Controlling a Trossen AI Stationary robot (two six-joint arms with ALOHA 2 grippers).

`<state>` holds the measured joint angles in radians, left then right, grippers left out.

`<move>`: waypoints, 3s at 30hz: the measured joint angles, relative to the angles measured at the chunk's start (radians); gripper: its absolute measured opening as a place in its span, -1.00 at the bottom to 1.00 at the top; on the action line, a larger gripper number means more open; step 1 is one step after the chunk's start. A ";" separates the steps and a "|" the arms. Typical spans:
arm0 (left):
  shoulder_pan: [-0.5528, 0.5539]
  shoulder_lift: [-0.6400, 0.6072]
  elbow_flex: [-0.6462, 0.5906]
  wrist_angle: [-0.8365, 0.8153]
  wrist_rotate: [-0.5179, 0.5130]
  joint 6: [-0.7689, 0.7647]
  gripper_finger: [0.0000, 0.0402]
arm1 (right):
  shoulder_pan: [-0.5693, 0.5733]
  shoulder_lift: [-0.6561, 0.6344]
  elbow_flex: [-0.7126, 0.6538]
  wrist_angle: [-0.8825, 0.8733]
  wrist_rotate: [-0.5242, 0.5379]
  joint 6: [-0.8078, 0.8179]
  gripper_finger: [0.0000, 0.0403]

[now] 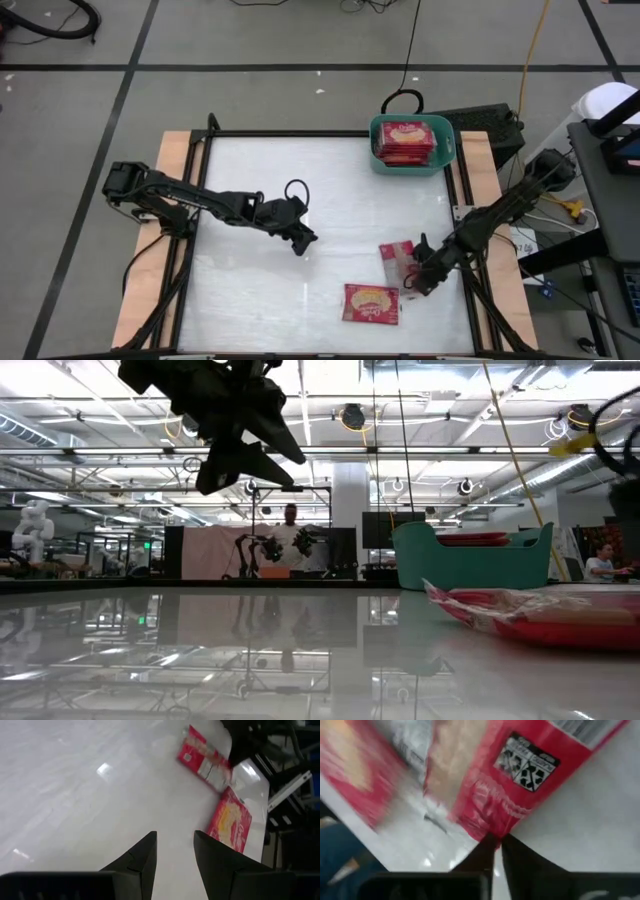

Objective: Sort popcorn bags into baskets
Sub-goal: Put the red popcorn bag into the green bin

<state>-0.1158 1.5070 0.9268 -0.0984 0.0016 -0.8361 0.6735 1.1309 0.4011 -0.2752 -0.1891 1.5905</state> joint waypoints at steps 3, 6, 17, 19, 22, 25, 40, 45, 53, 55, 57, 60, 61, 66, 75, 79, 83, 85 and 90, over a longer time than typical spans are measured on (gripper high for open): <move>-0.011 0.000 0.000 0.011 -0.026 -0.019 -0.35 | -0.034 0.002 0.000 0.094 0.083 -0.036 -0.95; -0.012 0.000 0.000 0.029 -0.040 -0.016 -0.35 | -0.087 0.001 0.000 0.171 0.127 -0.051 -0.96; -0.004 0.000 0.000 0.070 -0.126 0.140 -0.35 | -0.398 0.000 0.001 0.421 0.097 -0.192 -1.00; 0.000 0.000 0.000 0.069 -0.131 0.182 -0.35 | -0.456 -0.004 0.006 0.437 0.080 -0.191 -1.00; 0.009 0.000 0.000 0.069 -0.134 0.229 -0.35 | -0.541 -0.008 0.037 0.388 0.052 -0.204 -0.99; 0.016 0.022 0.000 0.097 -0.134 0.266 -0.35 | -0.622 -0.007 0.070 0.272 0.024 -0.208 -0.97; 0.016 0.211 0.000 0.333 -0.053 0.257 -0.35 | -0.680 0.001 0.052 0.032 -0.164 -0.164 -0.09; 0.016 0.209 0.000 0.337 -0.046 0.285 -0.35 | -0.679 0.049 -0.012 0.210 -0.127 -0.098 0.18; 0.017 0.282 0.001 0.368 -0.001 0.323 -0.35 | -0.679 0.181 -0.046 0.522 -0.084 -0.059 0.17; 0.017 0.311 0.000 0.382 0.023 0.320 -0.35 | -0.677 0.206 -0.046 0.594 -0.049 -0.030 0.12; 0.017 0.342 0.000 0.422 0.025 0.326 -0.35 | -0.679 0.231 -0.041 0.661 -0.016 -0.013 0.08; 0.017 0.376 0.001 0.492 0.026 0.361 -0.35 | -0.681 0.264 -0.029 0.724 -0.013 -0.001 0.05; 0.017 0.384 0.001 0.497 0.025 0.379 -0.34 | -0.681 0.267 -0.026 0.725 -0.014 0.001 0.04; 0.014 0.407 -0.001 0.495 -0.019 0.495 -0.21 | -0.680 0.270 -0.015 0.720 -0.020 -0.002 0.03; 0.018 0.404 0.000 0.418 -0.046 0.758 0.28 | -0.679 0.234 -0.016 0.752 -0.048 0.026 0.03; 0.032 0.411 0.000 0.429 -0.045 0.855 0.26 | -0.679 0.175 -0.015 0.736 -0.052 0.047 0.03; 0.039 0.461 0.000 0.469 0.000 0.879 0.16 | -0.679 0.099 -0.015 0.699 -0.078 0.066 0.03; 0.039 0.475 0.000 0.504 -0.011 0.875 0.12 | -0.676 0.059 -0.015 0.655 -0.078 0.072 0.03; 0.039 0.491 0.001 0.550 -0.025 0.871 0.11 | -0.671 -0.018 -0.015 0.559 -0.075 0.043 0.03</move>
<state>-0.0769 1.9977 0.9274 0.4521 -0.0236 0.0353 0.0021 1.1127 0.3859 0.2837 -0.2646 1.6333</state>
